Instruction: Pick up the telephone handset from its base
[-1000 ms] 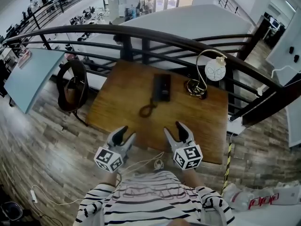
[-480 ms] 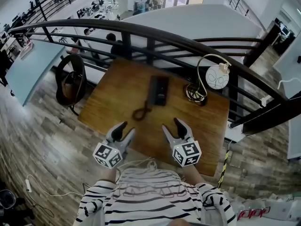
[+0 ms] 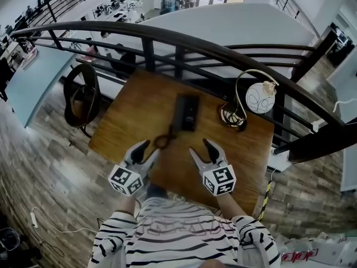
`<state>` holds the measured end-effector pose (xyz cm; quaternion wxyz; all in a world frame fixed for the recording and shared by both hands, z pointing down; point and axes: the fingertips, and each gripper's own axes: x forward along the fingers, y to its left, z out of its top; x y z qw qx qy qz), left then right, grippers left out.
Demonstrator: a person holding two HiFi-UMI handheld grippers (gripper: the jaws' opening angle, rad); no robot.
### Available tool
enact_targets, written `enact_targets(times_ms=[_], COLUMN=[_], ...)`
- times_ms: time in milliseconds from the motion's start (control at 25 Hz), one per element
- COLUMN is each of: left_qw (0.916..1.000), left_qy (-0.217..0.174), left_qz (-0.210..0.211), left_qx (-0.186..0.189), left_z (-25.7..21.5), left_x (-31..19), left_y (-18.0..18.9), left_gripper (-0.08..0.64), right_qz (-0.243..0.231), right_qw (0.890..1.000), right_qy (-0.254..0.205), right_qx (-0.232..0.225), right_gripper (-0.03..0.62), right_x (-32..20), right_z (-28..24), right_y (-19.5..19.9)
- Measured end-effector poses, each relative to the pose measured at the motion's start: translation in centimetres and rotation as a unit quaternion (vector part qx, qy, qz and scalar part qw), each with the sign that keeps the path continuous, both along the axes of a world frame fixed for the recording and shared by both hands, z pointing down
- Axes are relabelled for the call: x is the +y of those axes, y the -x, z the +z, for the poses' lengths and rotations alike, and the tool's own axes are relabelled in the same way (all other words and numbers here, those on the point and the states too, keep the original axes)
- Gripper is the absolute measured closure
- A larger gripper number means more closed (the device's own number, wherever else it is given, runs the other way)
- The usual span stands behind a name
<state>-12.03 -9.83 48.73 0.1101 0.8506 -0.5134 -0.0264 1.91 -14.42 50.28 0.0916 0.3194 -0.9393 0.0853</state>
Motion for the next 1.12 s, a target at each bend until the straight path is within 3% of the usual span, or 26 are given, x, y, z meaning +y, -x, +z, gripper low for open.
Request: enact_targets(times_ms=[640,1120], left_qw=[0.9939,0.9872], left_qy=[0.038,0.048], left_qz=[0.104,0.15], left_qx=[-0.001,-0.022], left_z=[1.9,4.0], left_x=[-13.5,-22.5], left_y=[2.3,3.6], left_gripper=[0.374,0.374], right_qz=[0.045,0.081], right_qw=[0.998,0.993], right_qy=[0.01,0.021], right_qx=[0.039,0.081], right_gripper=[0.36,0.362], right_x=[-10.6,-17.1], right_z=[3.5,7.7], right_y=[4.1,5.1])
